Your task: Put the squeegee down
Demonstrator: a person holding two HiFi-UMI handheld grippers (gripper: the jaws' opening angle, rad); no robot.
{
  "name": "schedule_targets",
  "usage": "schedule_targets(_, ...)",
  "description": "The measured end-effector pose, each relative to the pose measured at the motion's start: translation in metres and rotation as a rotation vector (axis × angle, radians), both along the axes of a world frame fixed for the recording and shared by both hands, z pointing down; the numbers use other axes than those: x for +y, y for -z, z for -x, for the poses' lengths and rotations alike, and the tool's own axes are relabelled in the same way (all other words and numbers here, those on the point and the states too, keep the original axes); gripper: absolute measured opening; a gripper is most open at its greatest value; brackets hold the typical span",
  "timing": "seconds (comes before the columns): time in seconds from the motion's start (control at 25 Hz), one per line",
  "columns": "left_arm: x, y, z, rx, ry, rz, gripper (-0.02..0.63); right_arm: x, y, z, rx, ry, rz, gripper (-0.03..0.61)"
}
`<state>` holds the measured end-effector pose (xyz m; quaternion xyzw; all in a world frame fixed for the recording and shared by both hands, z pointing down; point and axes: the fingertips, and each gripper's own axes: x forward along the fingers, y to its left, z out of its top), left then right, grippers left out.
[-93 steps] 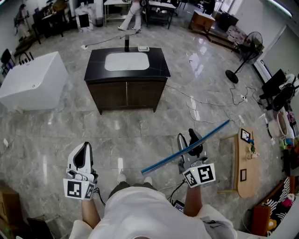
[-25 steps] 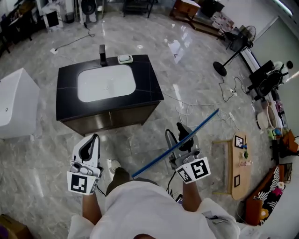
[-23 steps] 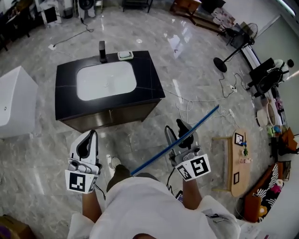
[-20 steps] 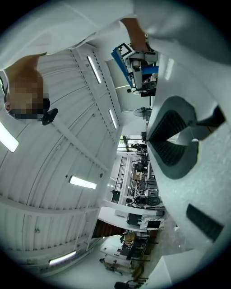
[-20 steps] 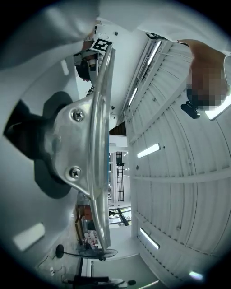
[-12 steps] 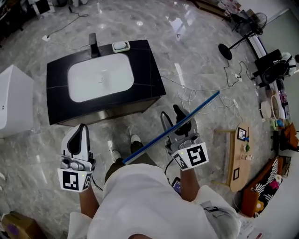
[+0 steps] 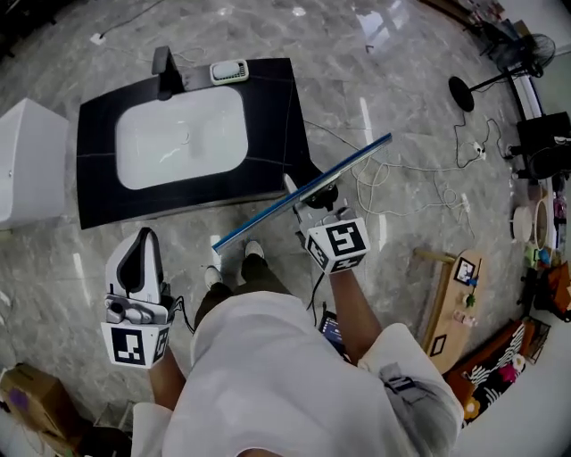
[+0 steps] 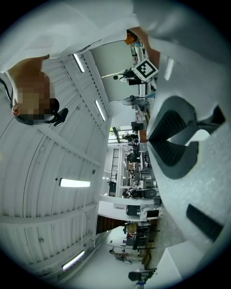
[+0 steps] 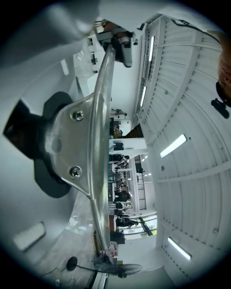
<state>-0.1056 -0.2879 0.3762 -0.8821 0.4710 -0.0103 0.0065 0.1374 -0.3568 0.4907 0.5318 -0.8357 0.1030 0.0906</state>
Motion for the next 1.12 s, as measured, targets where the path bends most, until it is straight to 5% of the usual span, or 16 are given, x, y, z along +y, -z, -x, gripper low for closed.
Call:
schedule_targets(0.52, -0.017, -0.013, -0.003, -0.054, 0.129, 0.045, 0.0, -0.099, -0.226, -0.014, 0.343, 0.129, 0.41, 0.179)
schedule_targets(0.8, -0.018, -0.016, -0.003, -0.053, 0.138, 0.052, 0.0, -0.115, -0.27, 0.003, 0.477, 0.229, 0.602, 0.175)
schedule_targets(1.12, -0.014, -0.016, 0.009, -0.054, 0.169, 0.055, 0.0, -0.136, -0.289, 0.01, 0.718, 0.455, 0.695, 0.167)
